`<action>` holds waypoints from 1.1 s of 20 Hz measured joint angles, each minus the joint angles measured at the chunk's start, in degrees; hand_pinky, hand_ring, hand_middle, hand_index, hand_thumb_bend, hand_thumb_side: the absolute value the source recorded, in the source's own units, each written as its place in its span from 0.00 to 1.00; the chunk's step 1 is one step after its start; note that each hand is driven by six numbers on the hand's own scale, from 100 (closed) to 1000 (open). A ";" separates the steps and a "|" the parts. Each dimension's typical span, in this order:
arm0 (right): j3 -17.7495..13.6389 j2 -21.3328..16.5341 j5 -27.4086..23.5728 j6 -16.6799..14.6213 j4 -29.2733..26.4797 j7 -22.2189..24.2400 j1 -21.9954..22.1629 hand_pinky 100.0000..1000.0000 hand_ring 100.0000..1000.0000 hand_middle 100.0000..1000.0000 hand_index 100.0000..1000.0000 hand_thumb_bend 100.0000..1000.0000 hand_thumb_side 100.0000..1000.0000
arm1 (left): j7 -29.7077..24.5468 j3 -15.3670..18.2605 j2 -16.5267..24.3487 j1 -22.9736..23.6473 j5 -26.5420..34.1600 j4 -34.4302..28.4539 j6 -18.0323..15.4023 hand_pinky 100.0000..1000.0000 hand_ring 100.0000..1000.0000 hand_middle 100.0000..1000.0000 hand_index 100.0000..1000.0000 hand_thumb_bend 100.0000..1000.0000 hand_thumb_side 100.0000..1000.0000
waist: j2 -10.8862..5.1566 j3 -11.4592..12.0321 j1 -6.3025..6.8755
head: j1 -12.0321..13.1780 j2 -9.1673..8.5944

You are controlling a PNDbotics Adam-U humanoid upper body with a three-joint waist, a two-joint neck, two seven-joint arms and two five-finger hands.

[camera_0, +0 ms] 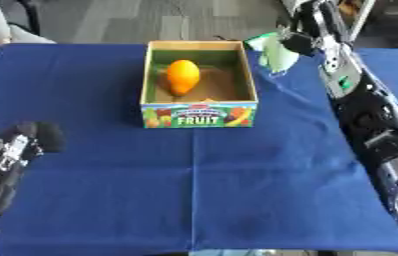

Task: Pick up objects on the table and place them in the box.

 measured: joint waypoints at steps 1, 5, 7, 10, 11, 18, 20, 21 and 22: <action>0.10 0.79 -0.02 -0.28 -0.57 0.56 -0.17 0.33 0.00 0.05 0.20 0.00 0.16 | -0.01 -0.01 0.00 0.00 0.01 0.00 0.00 0.67 0.64 0.58 0.67 0.00 0.72 | 0.00 0.07 0.06 | -0.11 0.00; 0.77 3.77 -0.07 -1.64 -2.62 2.62 -0.59 0.33 0.00 0.05 0.20 0.00 0.14 | -0.12 -0.02 0.00 0.00 0.10 0.00 -0.07 0.67 0.64 0.57 0.67 0.00 0.72 | -0.02 0.40 0.14 | -0.46 0.00; 0.95 4.82 -0.06 -2.20 -3.40 3.46 -0.62 0.33 0.01 0.07 0.22 0.00 0.15 | -0.17 -0.02 0.00 0.00 0.20 0.00 -0.11 0.67 0.64 0.57 0.67 0.00 0.72 | -0.06 0.44 0.15 | -0.58 0.00; 1.18 5.62 0.09 -3.12 -3.89 4.79 -0.61 0.47 0.16 0.21 0.37 0.00 0.07 | -0.23 -0.02 0.00 0.00 0.26 0.00 -0.14 0.67 0.64 0.57 0.67 0.00 0.72 | -0.17 0.44 0.14 | -0.62 0.00; 1.37 5.61 0.27 -3.60 -3.88 5.72 -0.60 0.56 0.31 0.34 0.50 0.00 0.02 | -0.24 -0.02 0.00 0.00 0.27 0.00 -0.13 0.67 0.64 0.57 0.67 0.00 0.72 | -0.22 0.36 0.12 | -0.62 0.00; 2.92 2.84 4.64 -12.45 -1.63 21.31 -0.64 0.83 0.87 0.86 0.91 0.08 0.14 | -0.28 -0.01 0.00 0.10 0.31 0.01 -0.08 0.67 0.64 0.57 0.67 0.00 0.72 | -0.78 -1.05 -0.52 | -0.39 0.00; 2.82 1.30 6.26 -15.33 -1.28 25.36 -0.80 0.85 0.90 0.88 0.92 0.12 0.16 | -0.27 0.00 0.00 0.13 0.31 0.02 -0.07 0.67 0.64 0.57 0.67 0.00 0.72 | -0.84 -1.35 -0.64 | -0.27 0.00; 2.60 0.56 7.05 -16.32 -1.18 26.95 -0.93 0.86 0.91 0.89 0.92 0.14 0.18 | -0.27 0.01 0.00 0.14 0.31 0.02 -0.06 0.67 0.64 0.57 0.67 0.00 0.72 | -0.90 -1.45 -0.73 | -0.21 0.00; 2.32 -0.18 7.79 -17.05 -0.98 28.27 -1.05 0.86 0.92 0.90 0.93 0.15 0.18 | -0.25 0.01 0.00 0.18 0.31 0.02 -0.05 0.67 0.64 0.57 0.67 0.00 0.72 | -0.98 -1.52 -0.84 | -0.12 0.00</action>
